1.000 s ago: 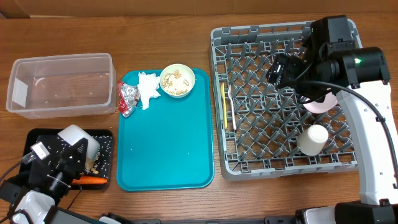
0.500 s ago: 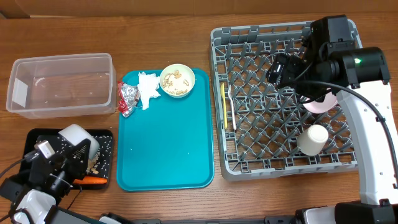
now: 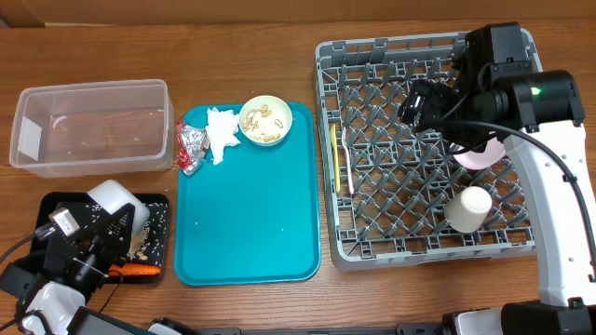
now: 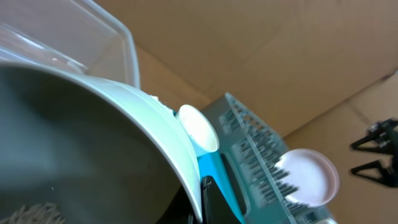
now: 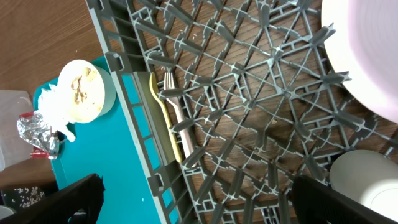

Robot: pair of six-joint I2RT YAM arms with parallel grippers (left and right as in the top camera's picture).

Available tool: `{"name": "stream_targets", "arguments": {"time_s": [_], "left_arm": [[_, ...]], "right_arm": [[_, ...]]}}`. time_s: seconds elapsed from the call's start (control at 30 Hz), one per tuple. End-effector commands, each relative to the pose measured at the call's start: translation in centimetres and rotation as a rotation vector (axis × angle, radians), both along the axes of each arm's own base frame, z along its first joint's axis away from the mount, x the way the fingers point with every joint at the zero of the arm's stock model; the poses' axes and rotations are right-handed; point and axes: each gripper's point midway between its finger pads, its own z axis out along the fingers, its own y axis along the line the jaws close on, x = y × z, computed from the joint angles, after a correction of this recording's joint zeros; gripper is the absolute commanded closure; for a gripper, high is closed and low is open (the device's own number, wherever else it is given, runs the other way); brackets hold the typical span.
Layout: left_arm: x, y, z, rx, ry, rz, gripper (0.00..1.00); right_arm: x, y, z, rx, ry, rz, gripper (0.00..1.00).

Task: Sort waste into correct bins and load items into the dishwasher rack
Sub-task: 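Tip the bowl with the left gripper to pour food onto the black tray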

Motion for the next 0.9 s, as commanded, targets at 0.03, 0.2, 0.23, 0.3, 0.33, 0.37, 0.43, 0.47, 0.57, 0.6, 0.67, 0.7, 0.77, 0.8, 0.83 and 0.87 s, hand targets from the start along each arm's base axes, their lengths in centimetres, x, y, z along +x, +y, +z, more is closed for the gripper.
{"name": "stream_targets", "arguments": {"time_s": [0.03,0.2,0.23,0.3,0.33,0.37,0.43,0.47,0.57,0.6,0.67,0.7,0.77,0.8,0.83,0.87], "left_arm": [[0.2,-0.3,-0.6,0.088,-0.020,-0.020,0.96],[0.2,-0.3,-1.0,0.047,0.025,-0.013,0.96],[0.2,-0.2,-1.1,0.025,0.042,-0.008,0.96],[0.2,-0.3,-1.1,0.019,0.043,-0.010,0.96],[0.2,-0.2,-1.4,0.055,0.047,-0.010,0.96],[0.3,-0.2,-1.2,0.049,0.035,-0.011,0.96],[0.2,-0.6,0.5,-0.016,-0.047,-0.029,0.96],[0.1,-0.8,1.0,0.004,-0.085,-0.039,0.96],[0.3,-0.2,-1.0,0.016,0.037,-0.011,0.96],[0.3,-0.3,-0.9,-0.026,0.050,-0.010,0.96],[0.2,-0.3,-2.1,0.062,0.084,-0.010,0.96],[0.1,-0.5,-1.7,-0.020,0.093,-0.005,0.96],[0.1,-0.8,-1.3,0.042,0.036,-0.024,0.96],[0.2,-0.6,-1.9,0.119,0.043,-0.027,0.96],[0.2,-0.3,-2.4,0.110,0.078,-0.017,0.96],[0.2,-0.5,-1.6,0.017,0.071,-0.015,0.96]], "right_arm": [[0.1,0.2,1.0,0.008,-0.029,0.004,0.00],[0.1,0.2,1.0,0.009,-0.031,0.004,0.00],[0.1,0.2,1.0,0.012,-0.032,0.006,0.00],[0.0,0.3,1.0,0.017,-0.027,0.009,0.00],[0.0,0.3,1.0,0.017,-0.027,0.008,0.00],[0.0,0.3,1.0,0.018,-0.029,0.009,0.00],[0.0,0.3,1.0,0.018,-0.029,0.008,0.00],[0.0,0.3,1.0,0.018,-0.029,0.009,0.00],[0.0,0.4,1.0,0.022,-0.026,0.011,0.00],[-0.1,0.4,1.0,0.020,-0.024,0.010,0.00],[0.0,0.4,1.0,0.020,-0.025,0.010,0.00],[0.1,0.4,1.0,0.022,-0.031,0.010,0.00],[0.1,0.4,1.0,0.022,-0.031,0.010,0.00],[0.1,0.4,1.0,0.022,-0.032,0.010,0.00],[0.1,0.4,1.1,0.022,-0.032,0.010,0.00],[0.1,0.4,1.1,0.022,-0.032,0.010,0.00]]}}
